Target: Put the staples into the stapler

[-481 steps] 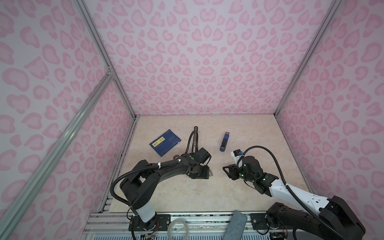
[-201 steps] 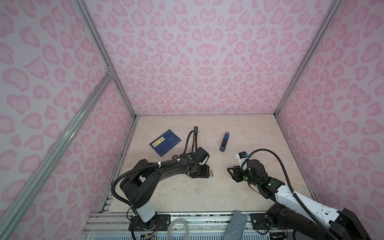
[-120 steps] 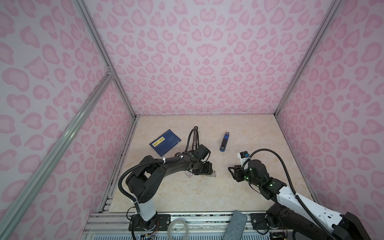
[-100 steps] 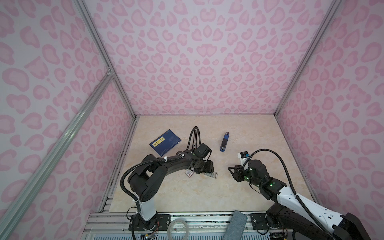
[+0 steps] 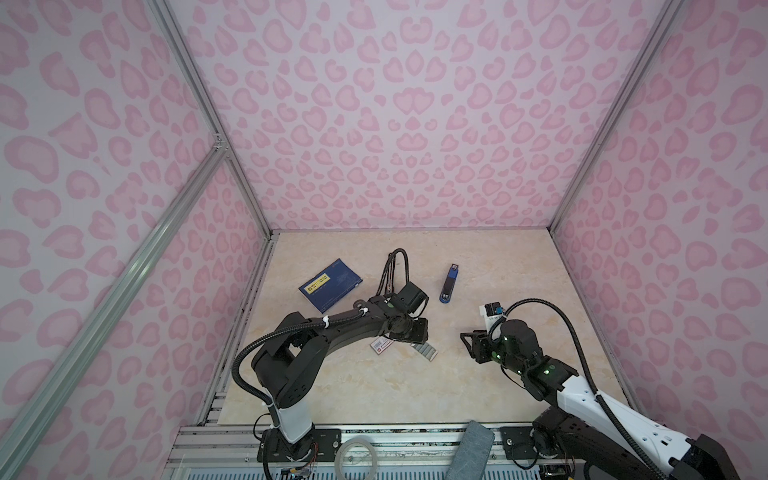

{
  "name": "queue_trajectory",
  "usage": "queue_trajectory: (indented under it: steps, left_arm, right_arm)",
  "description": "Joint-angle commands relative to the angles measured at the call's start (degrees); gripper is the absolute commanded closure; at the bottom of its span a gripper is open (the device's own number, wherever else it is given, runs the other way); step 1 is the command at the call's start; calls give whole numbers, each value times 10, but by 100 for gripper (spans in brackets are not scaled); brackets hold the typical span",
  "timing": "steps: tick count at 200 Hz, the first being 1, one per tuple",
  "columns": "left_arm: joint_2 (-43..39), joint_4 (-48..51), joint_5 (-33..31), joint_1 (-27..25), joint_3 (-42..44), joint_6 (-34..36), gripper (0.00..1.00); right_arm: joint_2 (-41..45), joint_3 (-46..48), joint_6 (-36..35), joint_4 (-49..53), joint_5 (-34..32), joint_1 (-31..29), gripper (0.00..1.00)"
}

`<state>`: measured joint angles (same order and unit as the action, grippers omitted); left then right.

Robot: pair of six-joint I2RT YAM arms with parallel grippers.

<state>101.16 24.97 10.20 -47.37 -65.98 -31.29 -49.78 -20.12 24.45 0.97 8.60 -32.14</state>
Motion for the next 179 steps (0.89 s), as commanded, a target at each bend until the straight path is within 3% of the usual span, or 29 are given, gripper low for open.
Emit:
queue_trajectory:
  steps: [1,19,47,179]
  left_arm:
    - [-5,53,-44,-16,-2,39,62]
    - [2,69,-64,-31,-11,45,69]
    - [19,88,-97,-50,-30,51,70]
    - [94,117,-128,-99,-105,67,72]
  right_arm:
    - [-7,-3,-4,-6,-1,1,50]
    - [-15,-7,-2,-11,3,0,50]
    - [-19,-7,1,-17,5,1,50]
    - [12,14,6,-7,0,2,50]
